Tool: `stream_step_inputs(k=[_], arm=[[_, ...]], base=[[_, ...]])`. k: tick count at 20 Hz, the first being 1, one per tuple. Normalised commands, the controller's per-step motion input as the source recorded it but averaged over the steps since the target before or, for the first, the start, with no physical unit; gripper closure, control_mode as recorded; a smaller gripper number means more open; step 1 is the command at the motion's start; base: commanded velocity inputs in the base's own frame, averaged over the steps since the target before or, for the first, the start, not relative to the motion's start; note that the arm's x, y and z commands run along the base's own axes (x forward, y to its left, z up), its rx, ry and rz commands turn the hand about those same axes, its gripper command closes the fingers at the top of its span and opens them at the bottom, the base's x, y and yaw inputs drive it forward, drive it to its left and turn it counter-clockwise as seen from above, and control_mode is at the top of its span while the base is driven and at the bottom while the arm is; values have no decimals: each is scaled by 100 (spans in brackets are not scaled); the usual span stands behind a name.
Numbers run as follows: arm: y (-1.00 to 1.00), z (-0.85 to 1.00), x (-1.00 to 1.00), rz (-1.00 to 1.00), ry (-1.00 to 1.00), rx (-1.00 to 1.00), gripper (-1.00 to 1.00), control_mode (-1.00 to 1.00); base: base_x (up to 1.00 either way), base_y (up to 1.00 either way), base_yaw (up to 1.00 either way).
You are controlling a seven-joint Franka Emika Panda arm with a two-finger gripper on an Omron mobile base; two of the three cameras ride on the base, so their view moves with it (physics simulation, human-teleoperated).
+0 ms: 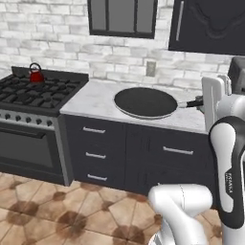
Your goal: Pick the pan from the cabinet and place it on the stove. Then turn on the stove burner for the pan.
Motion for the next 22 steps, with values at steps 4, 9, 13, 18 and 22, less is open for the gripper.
stream_step_inputs(k=[4,9,13,18,22], arm=[[0,0,0,0,0,0,100,100],[0,0,0,0,0,0,100,100],[0,0,0,0,0,0,100,100],[0,0,0,0,0,0,100,100],[0,0,0,0,0,0,100,100]], base=[[78,48,-1],[76,47,-2],[71,46,-2],[71,49,-5],[63,46,-10]])
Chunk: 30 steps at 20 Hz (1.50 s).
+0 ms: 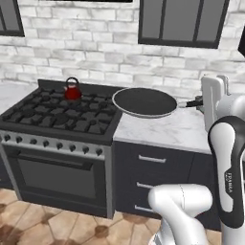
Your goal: Pick the pan from the cabinet and place it on the stove. Then turn on the stove burner for the pan.
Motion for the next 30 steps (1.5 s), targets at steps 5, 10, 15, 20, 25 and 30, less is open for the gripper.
stream_step_inputs(k=[5,10,15,20,25,30], arm=[[0,0,0,0,0,0,100,100],[0,0,0,0,0,0,100,100],[0,0,0,0,0,0,100,100],[0,0,0,0,0,0,100,100],[0,0,0,0,0,0,100,100],[0,0,0,0,0,0,100,100]], base=[[56,64,-13],[45,63,-14],[40,61,-18],[36,56,-19],[37,55,-18],[38,52,-17]])
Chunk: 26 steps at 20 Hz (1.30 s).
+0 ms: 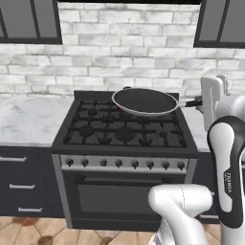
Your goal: Pick the pan from the cabinet and place it on the stove. Then turn on the stove burner for the pan.
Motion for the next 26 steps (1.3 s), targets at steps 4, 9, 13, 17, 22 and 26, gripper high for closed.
stream_step_inputs(k=[4,9,13,17,22,26], arm=[[0,0,0,0,0,0,100,100],[0,0,0,0,0,0,100,100],[0,0,0,0,0,0,100,100],[0,0,0,0,0,0,100,100],[0,0,0,0,0,0,100,100],[0,0,0,0,0,0,100,100]], base=[[41,35,-14],[36,19,-11],[28,9,-11],[32,27,-9],[38,38,-7],[43,39,-4]])
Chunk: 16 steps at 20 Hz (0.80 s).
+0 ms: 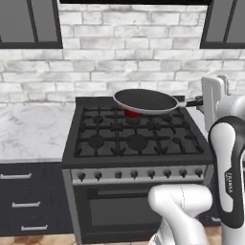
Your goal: Pick the pan from the cabinet and place it on the stove. Then turn on the stove burner for the pan.
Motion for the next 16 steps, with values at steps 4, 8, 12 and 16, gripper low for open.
stream_step_inputs(k=[4,8,12,16], arm=[[0,0,0,0,0,0,100,100],[0,0,0,0,0,0,100,100],[0,0,0,0,0,0,100,100],[0,0,0,0,0,0,100,100]], base=[[46,34,-3],[45,21,-3],[38,0,-1],[38,0,-2]])
